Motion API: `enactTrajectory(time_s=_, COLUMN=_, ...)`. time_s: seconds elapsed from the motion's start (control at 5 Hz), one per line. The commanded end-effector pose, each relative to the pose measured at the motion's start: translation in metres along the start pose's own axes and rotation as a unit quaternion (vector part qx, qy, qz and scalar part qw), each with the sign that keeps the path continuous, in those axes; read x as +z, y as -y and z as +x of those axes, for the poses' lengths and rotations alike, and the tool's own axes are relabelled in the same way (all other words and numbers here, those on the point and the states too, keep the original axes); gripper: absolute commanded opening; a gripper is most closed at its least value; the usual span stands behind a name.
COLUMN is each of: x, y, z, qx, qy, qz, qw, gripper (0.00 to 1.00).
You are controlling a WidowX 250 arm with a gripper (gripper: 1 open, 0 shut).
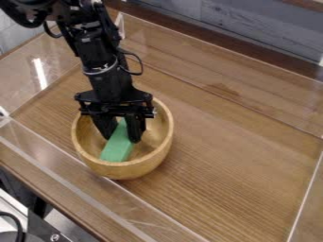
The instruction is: Remove the green block from inside the brown bowl and put it on the table
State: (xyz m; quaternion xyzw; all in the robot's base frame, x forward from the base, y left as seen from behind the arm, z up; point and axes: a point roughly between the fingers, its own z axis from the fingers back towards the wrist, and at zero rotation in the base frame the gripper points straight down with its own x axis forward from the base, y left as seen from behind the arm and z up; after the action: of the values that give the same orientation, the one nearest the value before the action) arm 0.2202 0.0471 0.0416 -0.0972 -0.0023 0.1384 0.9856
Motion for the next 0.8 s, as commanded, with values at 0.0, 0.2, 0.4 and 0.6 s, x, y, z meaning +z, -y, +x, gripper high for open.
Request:
enactTrajectory(time_s=0.0, x=0.0117, y=0.0067, z=0.0031, qx=-0.006, qy=0.020, qz=0.000, qw=0.9998, gripper=0.00)
enactTrajectory(time_s=0.2, x=0.0126, y=0.0093, z=0.0014, qx=-0.009, qy=0.017, qz=-0.001, qw=0.9998, gripper=0.00)
enactTrajectory(time_s=0.4, x=0.0135, y=0.0116, z=-0.0001, qx=-0.012, qy=0.013, qz=-0.001, qw=0.9998, gripper=0.00)
enactTrajectory(time_s=0.6, x=0.0147, y=0.0137, z=-0.0015, qx=-0.015, qy=0.010, qz=-0.002, qw=0.9998, gripper=0.00)
